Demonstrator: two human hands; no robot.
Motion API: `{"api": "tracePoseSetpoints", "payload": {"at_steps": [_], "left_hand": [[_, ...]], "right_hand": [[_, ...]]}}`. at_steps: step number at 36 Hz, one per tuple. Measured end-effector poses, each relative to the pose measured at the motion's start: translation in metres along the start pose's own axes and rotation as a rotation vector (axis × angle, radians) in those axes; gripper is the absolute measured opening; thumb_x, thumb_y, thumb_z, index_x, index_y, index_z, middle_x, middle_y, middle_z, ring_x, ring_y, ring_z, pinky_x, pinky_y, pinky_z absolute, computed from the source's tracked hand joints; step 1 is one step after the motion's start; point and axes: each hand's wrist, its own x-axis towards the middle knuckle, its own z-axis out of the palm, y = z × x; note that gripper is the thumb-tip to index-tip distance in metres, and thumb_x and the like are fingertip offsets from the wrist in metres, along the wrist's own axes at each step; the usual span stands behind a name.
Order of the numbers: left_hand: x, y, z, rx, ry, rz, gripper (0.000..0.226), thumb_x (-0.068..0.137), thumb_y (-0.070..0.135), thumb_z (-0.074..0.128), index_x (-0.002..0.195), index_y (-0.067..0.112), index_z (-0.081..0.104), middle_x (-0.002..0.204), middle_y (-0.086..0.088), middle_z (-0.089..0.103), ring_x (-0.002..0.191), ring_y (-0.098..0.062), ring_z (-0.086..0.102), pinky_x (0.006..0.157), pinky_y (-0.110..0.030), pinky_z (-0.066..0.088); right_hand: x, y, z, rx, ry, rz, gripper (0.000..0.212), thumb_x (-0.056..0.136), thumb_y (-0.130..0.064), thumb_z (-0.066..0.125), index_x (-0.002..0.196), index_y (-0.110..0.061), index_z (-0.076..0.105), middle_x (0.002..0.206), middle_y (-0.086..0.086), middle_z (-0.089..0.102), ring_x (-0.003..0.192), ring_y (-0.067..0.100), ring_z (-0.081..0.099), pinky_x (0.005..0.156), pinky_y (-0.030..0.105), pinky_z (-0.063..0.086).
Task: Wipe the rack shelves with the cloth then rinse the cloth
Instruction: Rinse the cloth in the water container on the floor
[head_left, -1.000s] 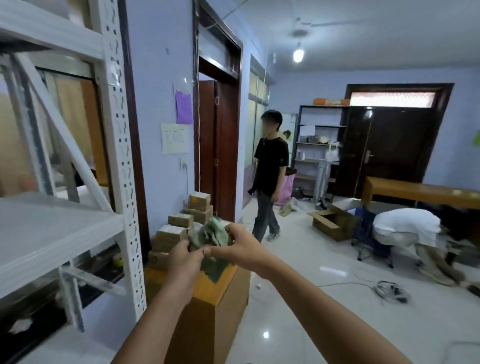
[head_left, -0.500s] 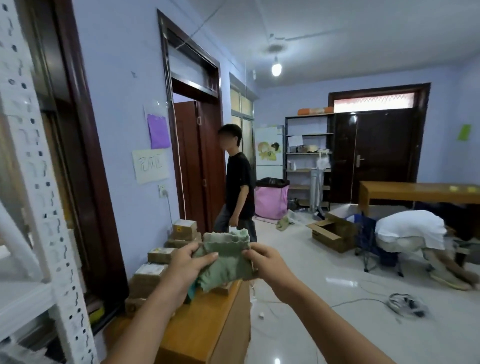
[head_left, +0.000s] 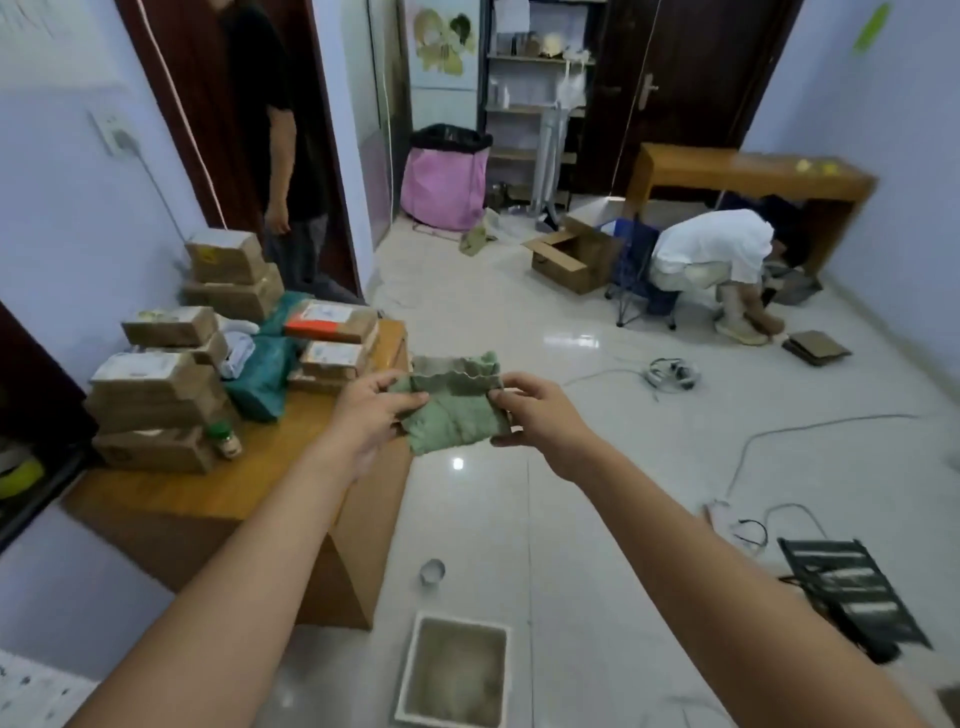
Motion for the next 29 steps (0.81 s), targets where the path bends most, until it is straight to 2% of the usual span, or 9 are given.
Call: {"api": "tracePoseSetpoints", "payload": {"at_steps": [3, 6, 10, 12, 15, 19, 23, 26, 29], "left_hand": [[0.037, -0.036, -0.001, -0.023, -0.045, -0.072, 0.019, 0.087, -0.008, 0.069, 0.101, 0.005, 0.07, 0.087, -0.005, 0.076, 0.072, -0.014, 0.075, 0.06, -0.024, 0.061], [0.071, -0.081, -0.004, -0.046, -0.063, -0.179, 0.018, 0.086, -0.009, 0.07, 0.096, 0.006, 0.069, 0.078, -0.002, 0.077, 0.07, -0.016, 0.076, 0.057, -0.026, 0.061], [0.111, -0.155, -0.013, -0.002, -0.065, -0.361, 0.024, 0.084, -0.005, 0.074, 0.106, 0.005, 0.069, 0.092, -0.01, 0.075, 0.075, -0.021, 0.075, 0.055, -0.027, 0.059], [0.127, -0.191, -0.018, 0.018, -0.067, -0.424, 0.021, 0.083, -0.003, 0.076, 0.099, 0.008, 0.071, 0.095, -0.012, 0.075, 0.081, -0.025, 0.074, 0.058, -0.029, 0.059], [0.147, -0.243, -0.024, 0.043, -0.051, -0.501, 0.02, 0.082, -0.002, 0.077, 0.094, 0.013, 0.07, 0.094, -0.01, 0.075, 0.084, -0.026, 0.074, 0.066, -0.035, 0.06], [0.164, -0.306, -0.027, 0.07, -0.028, -0.591, 0.018, 0.086, -0.003, 0.073, 0.092, 0.013, 0.068, 0.088, -0.007, 0.073, 0.07, -0.017, 0.073, 0.059, -0.03, 0.059], [0.184, -0.38, -0.029, 0.068, 0.009, -0.663, 0.017, 0.089, -0.003, 0.071, 0.088, 0.015, 0.07, 0.081, 0.002, 0.075, 0.075, -0.018, 0.073, 0.068, -0.034, 0.061], [0.196, -0.435, -0.028, 0.034, 0.064, -0.695, 0.014, 0.089, -0.002, 0.071, 0.09, 0.012, 0.071, 0.086, -0.003, 0.076, 0.079, -0.022, 0.073, 0.068, -0.033, 0.061], [0.21, -0.501, -0.024, 0.007, 0.126, -0.74, 0.012, 0.089, -0.002, 0.071, 0.093, 0.01, 0.074, 0.091, -0.007, 0.077, 0.079, -0.021, 0.076, 0.063, -0.029, 0.061]], "right_hand": [[0.024, 0.033, -0.003, -0.004, 0.062, 0.06, 0.014, 0.095, -0.01, 0.061, 0.107, -0.005, 0.068, 0.093, 0.013, 0.067, 0.074, 0.024, 0.064, 0.064, 0.037, 0.059], [0.042, 0.071, 0.0, -0.009, 0.111, 0.15, 0.017, 0.094, -0.009, 0.063, 0.108, -0.002, 0.067, 0.092, 0.014, 0.067, 0.071, 0.025, 0.065, 0.063, 0.037, 0.059], [0.065, 0.14, 0.006, -0.007, 0.152, 0.313, 0.009, 0.093, -0.01, 0.065, 0.1, -0.008, 0.07, 0.089, 0.012, 0.068, 0.066, 0.021, 0.066, 0.064, 0.037, 0.059], [0.076, 0.176, 0.009, 0.014, 0.191, 0.389, 0.01, 0.093, -0.01, 0.065, 0.101, -0.007, 0.069, 0.09, 0.012, 0.068, 0.066, 0.021, 0.067, 0.063, 0.036, 0.058], [0.09, 0.23, 0.014, 0.038, 0.233, 0.492, 0.011, 0.093, -0.011, 0.064, 0.102, -0.006, 0.069, 0.09, 0.011, 0.068, 0.07, 0.023, 0.068, 0.063, 0.036, 0.058], [0.106, 0.303, 0.018, 0.059, 0.254, 0.617, 0.007, 0.093, -0.013, 0.064, 0.096, -0.01, 0.069, 0.09, 0.01, 0.067, 0.076, 0.024, 0.067, 0.063, 0.036, 0.059], [0.129, 0.382, 0.016, 0.08, 0.24, 0.706, 0.01, 0.093, -0.014, 0.064, 0.099, -0.008, 0.07, 0.091, 0.012, 0.069, 0.077, 0.024, 0.069, 0.062, 0.036, 0.058], [0.143, 0.436, 0.014, 0.093, 0.24, 0.742, 0.007, 0.094, -0.014, 0.064, 0.094, -0.011, 0.07, 0.086, 0.008, 0.069, 0.074, 0.022, 0.069, 0.061, 0.034, 0.057], [0.156, 0.505, 0.008, 0.103, 0.247, 0.786, 0.007, 0.093, -0.014, 0.065, 0.096, -0.01, 0.07, 0.089, 0.01, 0.069, 0.079, 0.023, 0.069, 0.06, 0.033, 0.057]]}}
